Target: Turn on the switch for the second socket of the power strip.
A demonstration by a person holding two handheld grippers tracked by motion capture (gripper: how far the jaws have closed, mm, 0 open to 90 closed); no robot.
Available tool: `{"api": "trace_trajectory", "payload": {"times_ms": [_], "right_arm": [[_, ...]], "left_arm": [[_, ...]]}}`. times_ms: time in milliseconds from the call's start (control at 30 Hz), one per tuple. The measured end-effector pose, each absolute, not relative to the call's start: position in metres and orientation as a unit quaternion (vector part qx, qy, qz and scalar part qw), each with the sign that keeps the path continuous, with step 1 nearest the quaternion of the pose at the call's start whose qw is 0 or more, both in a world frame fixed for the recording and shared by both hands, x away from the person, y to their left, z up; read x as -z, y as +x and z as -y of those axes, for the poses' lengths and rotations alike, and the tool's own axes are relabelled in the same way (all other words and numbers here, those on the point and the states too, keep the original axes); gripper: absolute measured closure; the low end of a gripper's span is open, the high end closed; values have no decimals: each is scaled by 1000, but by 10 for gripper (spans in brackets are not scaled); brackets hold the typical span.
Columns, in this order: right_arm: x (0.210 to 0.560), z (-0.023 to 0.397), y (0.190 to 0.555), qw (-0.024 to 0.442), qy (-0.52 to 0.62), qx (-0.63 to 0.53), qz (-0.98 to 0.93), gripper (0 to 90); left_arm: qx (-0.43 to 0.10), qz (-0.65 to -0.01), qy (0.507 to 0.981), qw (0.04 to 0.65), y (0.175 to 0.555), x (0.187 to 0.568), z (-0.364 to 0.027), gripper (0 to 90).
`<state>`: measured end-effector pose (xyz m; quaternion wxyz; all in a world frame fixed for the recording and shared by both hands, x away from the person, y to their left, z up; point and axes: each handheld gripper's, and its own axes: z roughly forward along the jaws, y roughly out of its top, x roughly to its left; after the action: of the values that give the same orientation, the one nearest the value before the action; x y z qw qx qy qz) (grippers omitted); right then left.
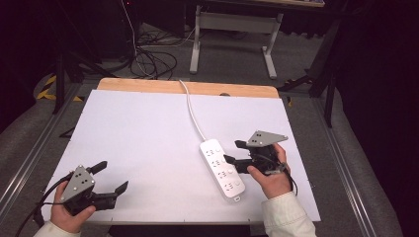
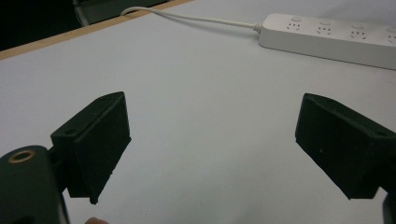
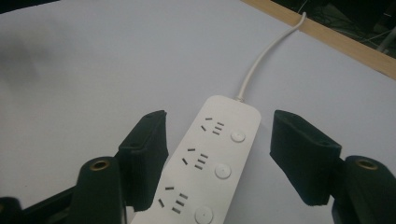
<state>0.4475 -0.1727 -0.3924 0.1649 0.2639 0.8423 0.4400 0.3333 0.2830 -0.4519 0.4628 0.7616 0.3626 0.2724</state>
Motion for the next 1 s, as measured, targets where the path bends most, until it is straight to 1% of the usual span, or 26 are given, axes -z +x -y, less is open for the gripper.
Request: {"api": "trace_trajectory", "payload": {"times_ms": [167,200,233,267,300,333,367,400,433,467,767,1000], "right_arm": [[393,165,454,161,259,-437,-846,371],[394,164,455,161,260,-434,-847,391],[394,164,455,161,261,-432,-848,439],[394,164,455,161,261,-432,-848,439],[394,165,455,161,258,-431,-850,624],[394,165,455,161,258,-431,-850,624],[393,165,455,159,257,-432,-850,674],[392,165,455,158,256,-432,-850,809],[392,165,455,158,256,-432,-850,809],[391,164,455,161,257,-428,-852,900],[397,155,463,166,273,-383,-867,900],[404,147,472,138,292,-346,-881,900]], "left_arm": [[-273,-363,761,463,333,452,-283,109],[-273,-363,762,462,333,452,-283,109],[-273,-363,762,462,333,452,-283,109],[-272,-365,761,462,333,452,-283,109],[-273,-364,762,461,333,452,-283,112],[-274,-365,762,460,333,452,-283,112],[-273,-363,763,459,333,452,-283,114],[-273,-363,763,459,333,452,-283,116],[-273,-363,764,459,333,452,-282,116],[-270,-365,763,460,333,452,-281,118],[-274,-365,763,457,333,452,-282,118],[-276,-368,761,457,334,452,-283,118]]}}
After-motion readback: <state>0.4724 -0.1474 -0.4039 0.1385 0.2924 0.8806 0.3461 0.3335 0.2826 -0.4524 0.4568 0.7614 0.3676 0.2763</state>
